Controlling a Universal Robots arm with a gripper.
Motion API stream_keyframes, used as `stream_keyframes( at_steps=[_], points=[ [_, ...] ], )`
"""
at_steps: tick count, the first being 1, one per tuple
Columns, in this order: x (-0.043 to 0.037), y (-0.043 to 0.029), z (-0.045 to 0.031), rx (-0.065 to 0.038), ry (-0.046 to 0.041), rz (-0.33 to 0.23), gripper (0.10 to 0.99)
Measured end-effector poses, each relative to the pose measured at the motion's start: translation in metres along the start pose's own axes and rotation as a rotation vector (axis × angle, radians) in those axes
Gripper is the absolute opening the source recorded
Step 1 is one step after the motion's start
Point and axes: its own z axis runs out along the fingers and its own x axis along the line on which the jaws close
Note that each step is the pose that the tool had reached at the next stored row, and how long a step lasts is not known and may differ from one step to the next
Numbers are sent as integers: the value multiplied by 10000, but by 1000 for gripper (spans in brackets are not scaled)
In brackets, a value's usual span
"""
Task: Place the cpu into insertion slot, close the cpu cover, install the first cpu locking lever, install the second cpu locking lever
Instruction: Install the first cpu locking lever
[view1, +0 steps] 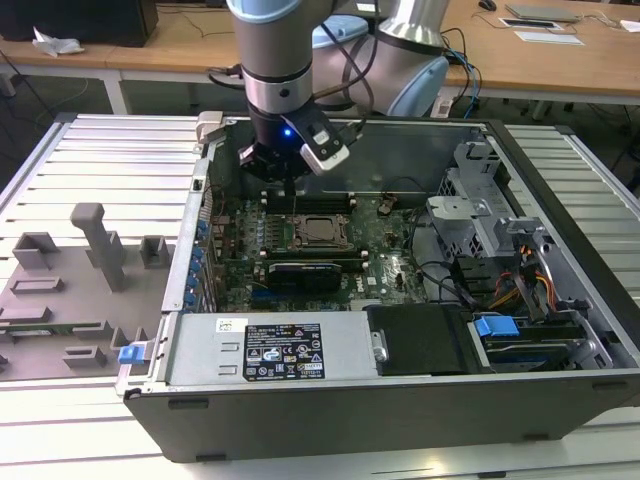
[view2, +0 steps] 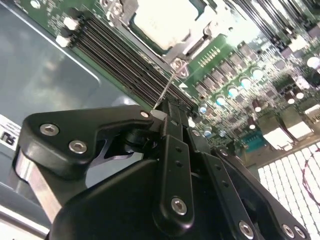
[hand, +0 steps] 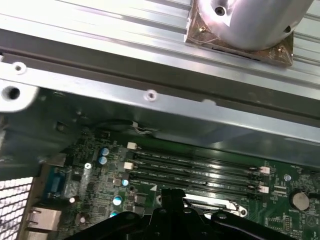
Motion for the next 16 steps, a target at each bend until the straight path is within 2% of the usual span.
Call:
stream_keyframes(
  at_steps=[6, 8, 11, 13, 16],
  points=[
    [-152, -48, 31, 0, 2, 2, 106],
    [-246, -77, 46, -1, 5, 2, 106],
    [-331, -102, 59, 0, 7, 5, 106],
    [-375, -112, 65, 0, 8, 4, 106],
    [-382, -113, 66, 0, 6, 6, 106]
  ],
)
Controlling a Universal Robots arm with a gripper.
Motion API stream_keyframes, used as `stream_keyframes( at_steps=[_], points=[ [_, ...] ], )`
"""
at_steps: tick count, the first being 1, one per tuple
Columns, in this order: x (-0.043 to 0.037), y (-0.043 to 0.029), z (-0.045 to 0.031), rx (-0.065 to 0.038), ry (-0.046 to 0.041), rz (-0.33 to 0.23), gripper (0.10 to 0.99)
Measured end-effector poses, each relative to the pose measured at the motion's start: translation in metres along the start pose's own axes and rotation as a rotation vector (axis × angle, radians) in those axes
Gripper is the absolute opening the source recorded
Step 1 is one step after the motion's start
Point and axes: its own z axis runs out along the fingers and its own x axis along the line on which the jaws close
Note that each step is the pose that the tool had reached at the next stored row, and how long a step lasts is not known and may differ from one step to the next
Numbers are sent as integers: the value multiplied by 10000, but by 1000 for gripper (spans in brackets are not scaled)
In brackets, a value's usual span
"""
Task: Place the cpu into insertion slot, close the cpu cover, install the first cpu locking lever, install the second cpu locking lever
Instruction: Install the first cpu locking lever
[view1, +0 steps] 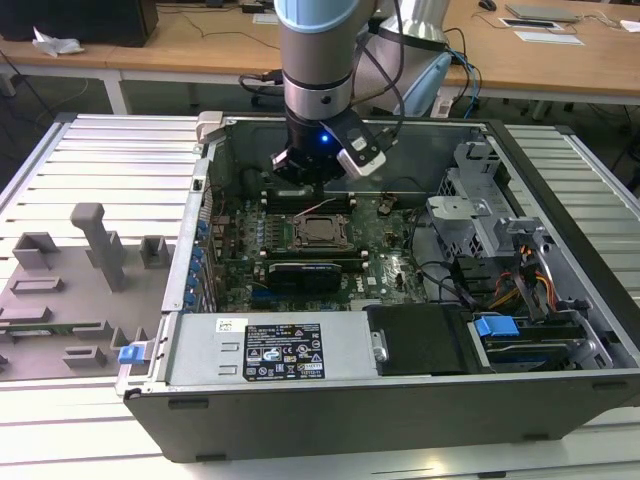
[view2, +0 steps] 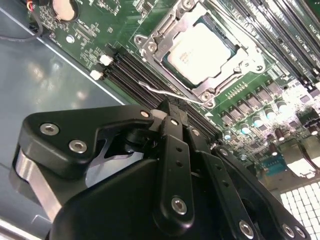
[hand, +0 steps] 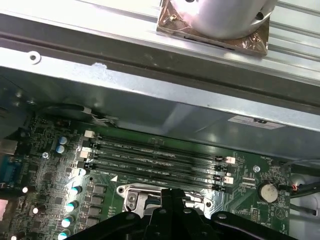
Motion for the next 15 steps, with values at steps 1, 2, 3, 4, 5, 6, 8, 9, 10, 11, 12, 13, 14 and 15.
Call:
stream_keyframes(
  at_steps=[1, 2, 3, 4, 5, 6, 8, 9, 10, 11, 12, 13, 14, 15],
  points=[
    [-1, 0, 0, 0, 0, 0, 106],
    [-1, 0, 3, 6, -7, -3, 106],
    [-1, -1, 6, 39, -35, -13, 106],
    [0, -2, 8, 92, -76, -27, 106],
    [1, -2, 11, 148, -133, -41, 106],
    [1, -3, 14, 187, -174, -52, 106],
    [3, -5, 27, 263, -300, -58, 106],
    [4, -8, 37, 285, -332, -59, 106],
    [6, -12, 59, 300, -357, -57, 106],
    [8, -14, 68, 307, -363, -52, 106],
    [9, -16, 79, 316, -368, -48, 106],
    [10, -19, 91, 326, -373, -38, 106],
    [12, -21, 103, 335, -375, -27, 106],
    [13, -23, 113, 346, -377, -18, 106]
  ],
)
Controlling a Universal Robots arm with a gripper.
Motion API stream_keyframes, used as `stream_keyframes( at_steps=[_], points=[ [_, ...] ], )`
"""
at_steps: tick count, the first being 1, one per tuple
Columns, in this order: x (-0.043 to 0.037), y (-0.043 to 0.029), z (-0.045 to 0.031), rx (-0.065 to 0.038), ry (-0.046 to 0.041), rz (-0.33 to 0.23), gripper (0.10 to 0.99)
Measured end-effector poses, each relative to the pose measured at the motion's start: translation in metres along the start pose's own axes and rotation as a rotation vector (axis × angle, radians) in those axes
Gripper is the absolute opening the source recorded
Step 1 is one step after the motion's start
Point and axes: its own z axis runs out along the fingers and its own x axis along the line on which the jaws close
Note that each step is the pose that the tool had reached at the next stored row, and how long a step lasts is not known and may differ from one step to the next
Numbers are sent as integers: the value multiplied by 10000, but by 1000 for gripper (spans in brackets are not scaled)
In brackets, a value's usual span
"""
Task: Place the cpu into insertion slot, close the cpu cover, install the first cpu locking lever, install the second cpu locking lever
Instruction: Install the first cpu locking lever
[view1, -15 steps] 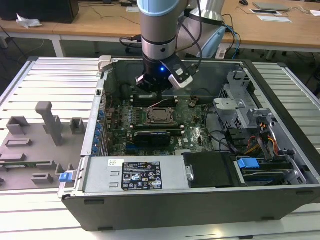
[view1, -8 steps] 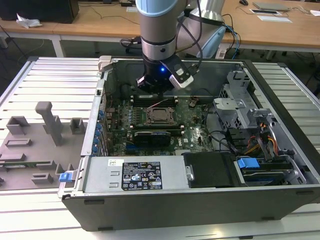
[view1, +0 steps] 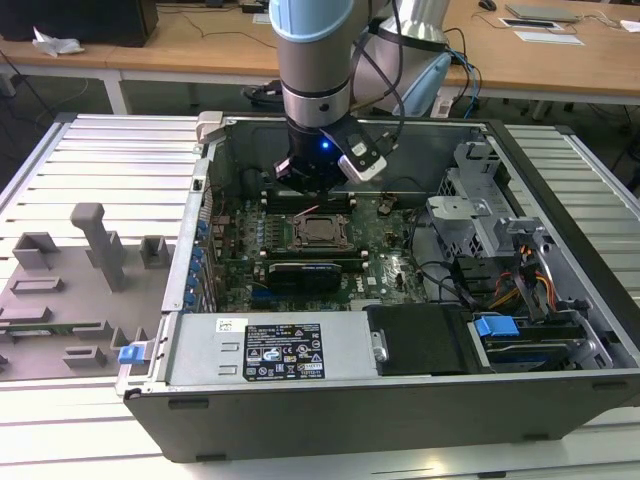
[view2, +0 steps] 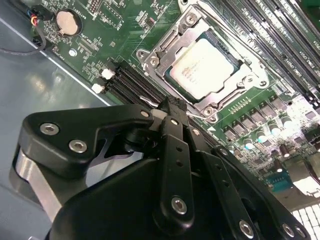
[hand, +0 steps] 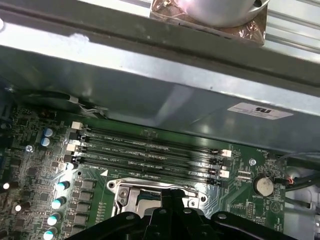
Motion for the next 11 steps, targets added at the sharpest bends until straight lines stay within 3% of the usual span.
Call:
stream_keyframes(
  at_steps=[5, 11],
  points=[
    [6, 3, 56, 134, 14, 49, 106],
    [-18, 73, 109, 256, 9, 170, 106]
  ],
)
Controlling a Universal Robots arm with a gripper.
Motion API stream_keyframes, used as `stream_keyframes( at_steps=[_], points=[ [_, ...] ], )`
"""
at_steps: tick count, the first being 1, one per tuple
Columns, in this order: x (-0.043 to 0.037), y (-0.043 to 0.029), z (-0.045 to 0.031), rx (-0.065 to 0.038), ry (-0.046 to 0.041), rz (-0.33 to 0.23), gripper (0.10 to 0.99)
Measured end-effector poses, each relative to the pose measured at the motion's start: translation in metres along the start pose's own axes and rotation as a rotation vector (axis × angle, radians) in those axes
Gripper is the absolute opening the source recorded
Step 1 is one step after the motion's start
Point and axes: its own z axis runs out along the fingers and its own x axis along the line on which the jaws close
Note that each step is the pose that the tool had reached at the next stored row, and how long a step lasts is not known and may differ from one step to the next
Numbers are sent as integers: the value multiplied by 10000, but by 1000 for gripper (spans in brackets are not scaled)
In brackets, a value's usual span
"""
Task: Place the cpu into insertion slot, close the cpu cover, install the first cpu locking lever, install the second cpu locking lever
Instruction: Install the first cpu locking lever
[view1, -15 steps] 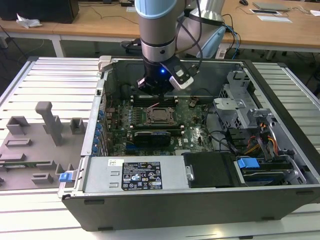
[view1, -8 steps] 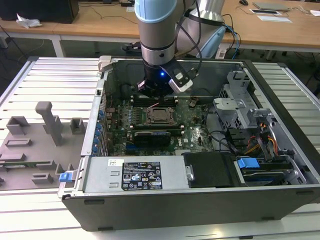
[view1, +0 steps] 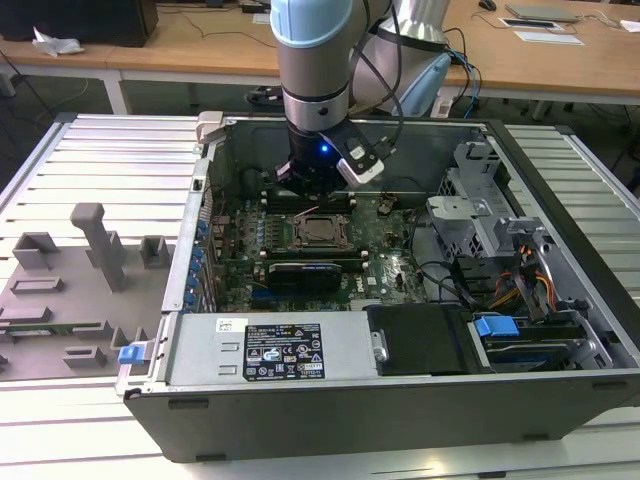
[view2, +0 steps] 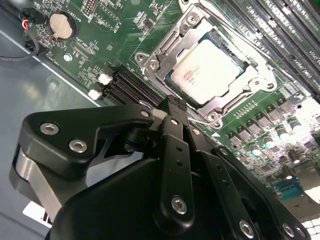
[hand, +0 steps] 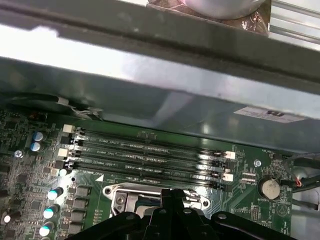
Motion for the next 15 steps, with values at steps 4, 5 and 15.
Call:
stream_keyframes(
  at_steps=[4, 5, 15],
  points=[
    [-23, 34, 23, 70, -8, 100, 106],
    [-28, 41, 28, 85, -10, 124, 106],
    [-37, 116, 89, 245, -51, 419, 106]
  ],
)
